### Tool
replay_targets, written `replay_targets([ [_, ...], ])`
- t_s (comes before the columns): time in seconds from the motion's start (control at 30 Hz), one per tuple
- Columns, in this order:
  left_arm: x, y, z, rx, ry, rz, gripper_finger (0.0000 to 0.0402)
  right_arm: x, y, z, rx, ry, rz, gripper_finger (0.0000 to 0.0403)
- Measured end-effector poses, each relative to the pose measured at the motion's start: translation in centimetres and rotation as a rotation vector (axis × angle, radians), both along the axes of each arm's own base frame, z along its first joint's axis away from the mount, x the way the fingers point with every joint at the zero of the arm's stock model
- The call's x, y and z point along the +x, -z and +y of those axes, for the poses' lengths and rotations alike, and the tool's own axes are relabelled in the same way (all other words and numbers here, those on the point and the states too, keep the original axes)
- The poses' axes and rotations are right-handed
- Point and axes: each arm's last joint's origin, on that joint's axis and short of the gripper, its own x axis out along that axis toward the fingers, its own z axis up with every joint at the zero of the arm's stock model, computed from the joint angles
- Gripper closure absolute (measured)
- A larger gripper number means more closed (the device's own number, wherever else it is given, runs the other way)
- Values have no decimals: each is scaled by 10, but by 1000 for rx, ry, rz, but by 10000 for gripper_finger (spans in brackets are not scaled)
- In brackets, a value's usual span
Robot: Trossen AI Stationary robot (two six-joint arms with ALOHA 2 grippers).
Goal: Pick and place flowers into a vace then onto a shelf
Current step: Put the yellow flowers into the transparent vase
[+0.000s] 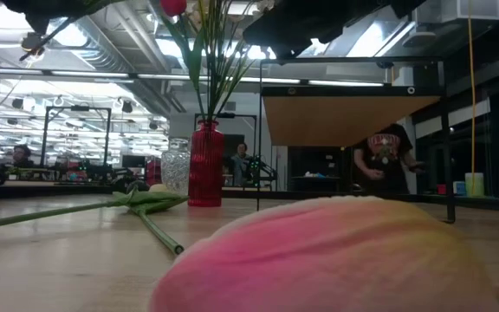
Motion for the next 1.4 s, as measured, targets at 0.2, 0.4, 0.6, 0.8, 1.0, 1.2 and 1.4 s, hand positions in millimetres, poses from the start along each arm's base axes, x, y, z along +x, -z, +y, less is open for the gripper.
replay_targets([
  [0.2,-2,-18,0,49,144,-57,390,1,0,-3,-4,5,-4,393],
  [0.4,0,-24,-3,112,200,-101,390,1,0,-5,-4,10,-4,393],
  [0.6,3,-15,-9,136,247,-150,390,1,0,-5,-2,7,-5,393],
  [0.8,6,-10,-14,176,290,-198,390,2,-1,-4,0,7,-12,393],
  [1.0,11,0,-20,167,291,-189,390,2,-1,-4,0,7,-14,393],
  [1.2,18,15,-28,156,268,-184,390,2,-3,-4,5,7,-32,393],
  [1.4,26,28,-33,148,309,-211,390,3,-3,-4,5,7,-34,393],
])
